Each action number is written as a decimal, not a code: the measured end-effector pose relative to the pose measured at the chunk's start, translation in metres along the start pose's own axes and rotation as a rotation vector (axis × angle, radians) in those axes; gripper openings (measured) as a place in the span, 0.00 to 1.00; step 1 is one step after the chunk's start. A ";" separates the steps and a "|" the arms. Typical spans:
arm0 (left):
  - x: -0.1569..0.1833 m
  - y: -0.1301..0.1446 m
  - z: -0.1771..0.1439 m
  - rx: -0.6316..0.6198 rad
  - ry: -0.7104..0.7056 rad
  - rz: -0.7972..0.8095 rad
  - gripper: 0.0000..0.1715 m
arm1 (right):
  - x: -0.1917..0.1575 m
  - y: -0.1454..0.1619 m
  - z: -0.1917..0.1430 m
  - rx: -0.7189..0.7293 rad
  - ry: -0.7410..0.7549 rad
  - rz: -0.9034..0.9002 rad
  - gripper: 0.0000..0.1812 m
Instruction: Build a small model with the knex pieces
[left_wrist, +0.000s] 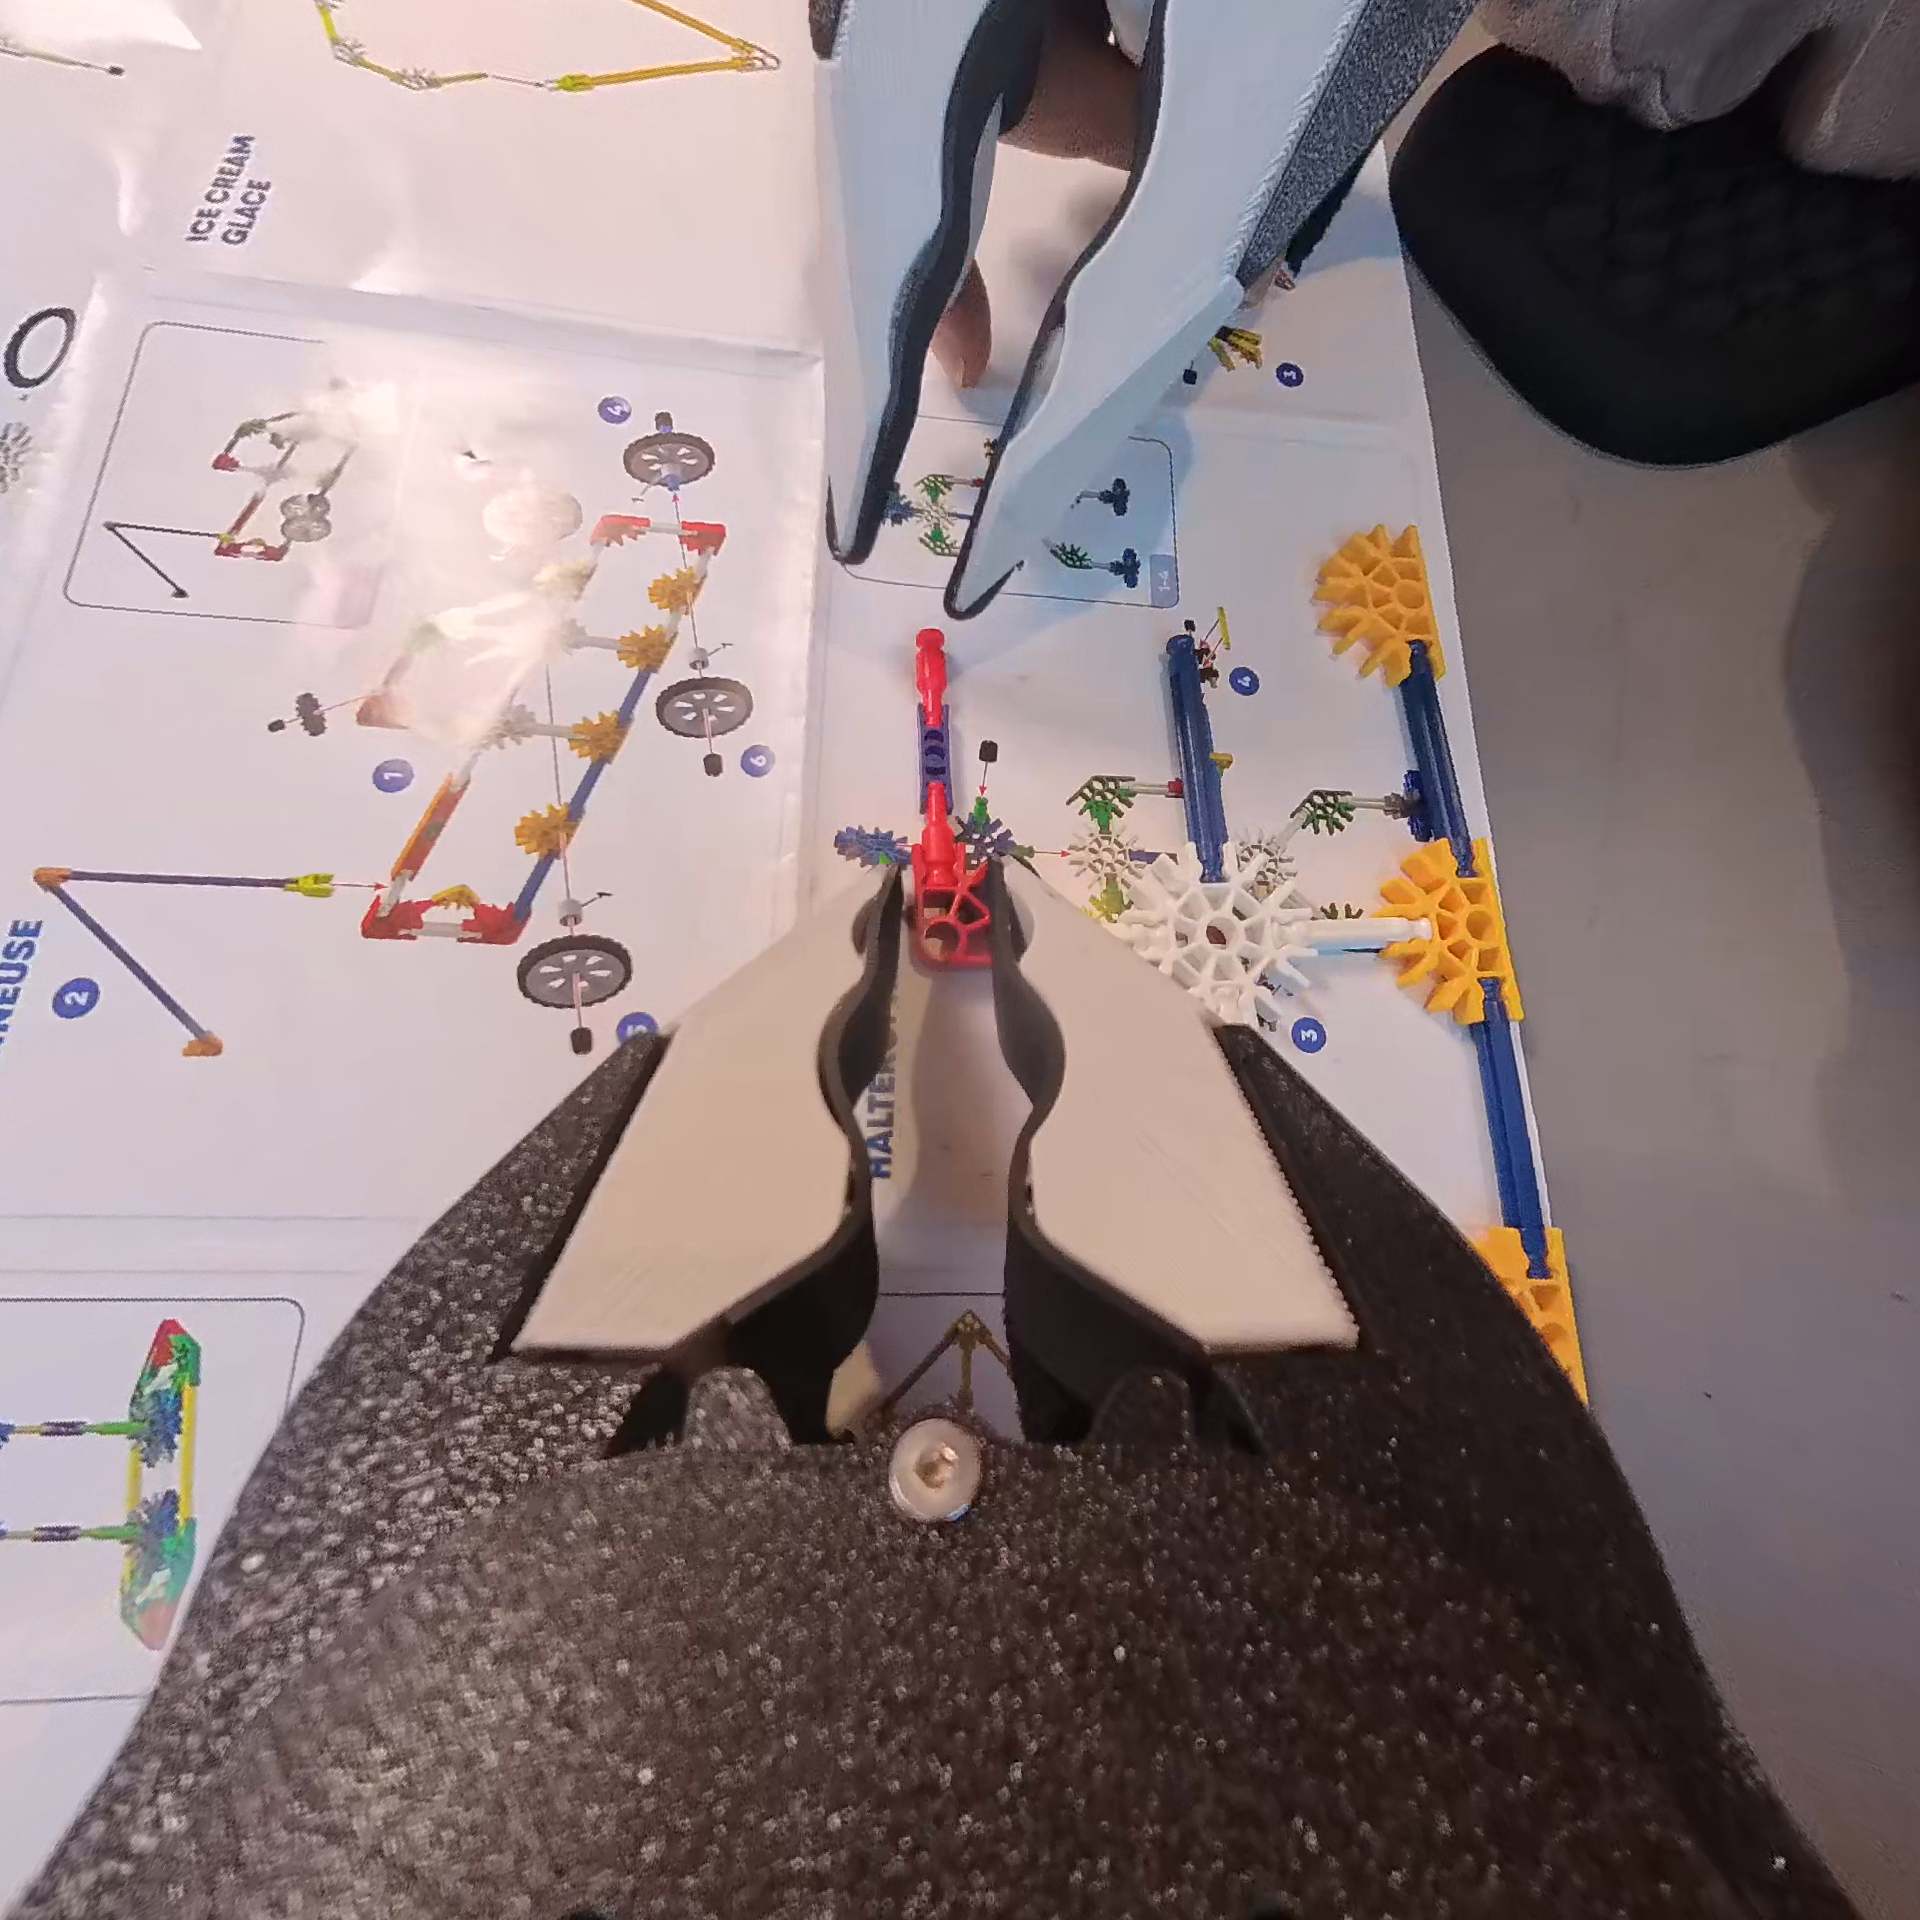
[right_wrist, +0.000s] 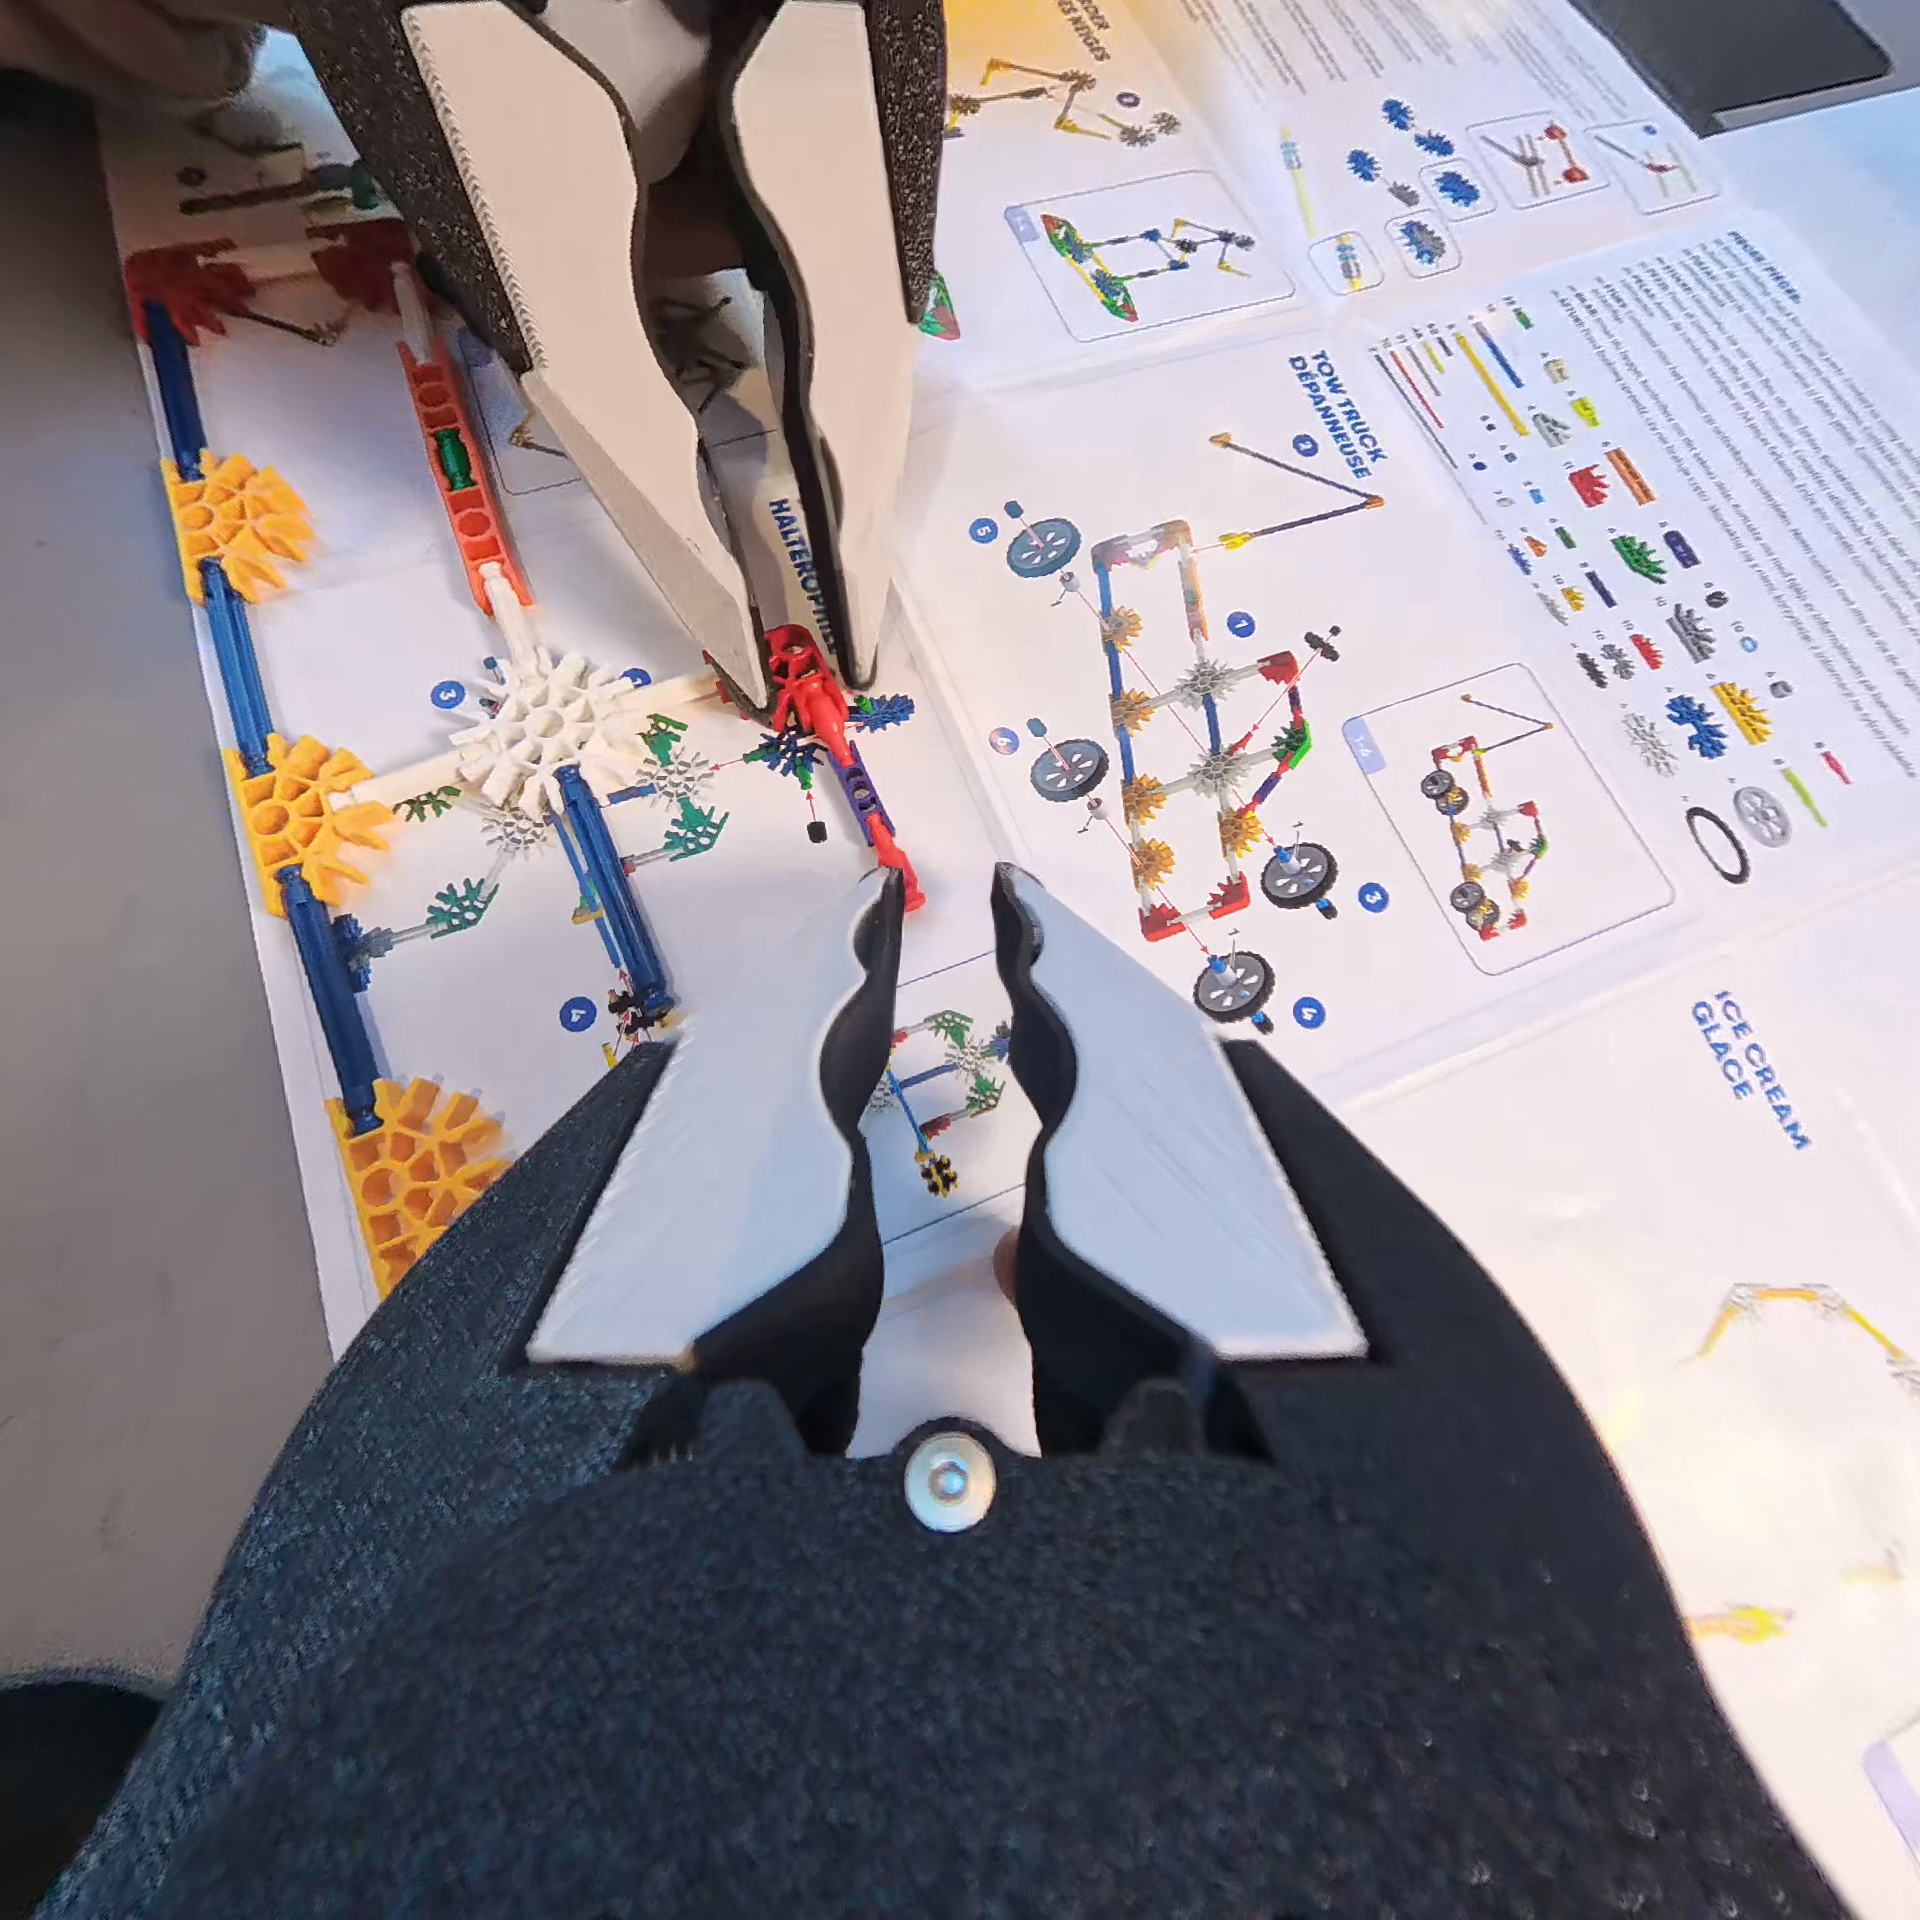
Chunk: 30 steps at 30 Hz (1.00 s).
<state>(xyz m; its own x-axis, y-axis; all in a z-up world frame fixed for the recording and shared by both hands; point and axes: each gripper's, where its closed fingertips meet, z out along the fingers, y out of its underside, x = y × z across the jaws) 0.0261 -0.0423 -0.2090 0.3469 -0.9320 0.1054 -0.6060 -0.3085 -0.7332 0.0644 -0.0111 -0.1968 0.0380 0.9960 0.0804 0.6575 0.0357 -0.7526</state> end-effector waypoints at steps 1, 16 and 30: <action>-0.001 0.000 0.000 0.000 -0.007 -0.001 0.09 | 0.000 0.000 0.000 0.002 0.006 -0.004 0.09; -0.004 0.001 -0.004 0.004 -0.039 0.039 0.07 | 0.003 -0.001 -0.001 0.018 0.056 -0.001 0.09; 0.000 -0.005 0.005 -0.001 -0.001 0.070 0.09 | -0.008 0.002 0.004 -0.049 0.039 -0.040 0.10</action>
<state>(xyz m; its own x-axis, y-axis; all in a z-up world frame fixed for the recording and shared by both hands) 0.0330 -0.0398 -0.2085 0.3042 -0.9511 0.0536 -0.6296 -0.2429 -0.7379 0.0627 -0.0187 -0.2016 0.0390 0.9899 0.1359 0.6951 0.0708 -0.7154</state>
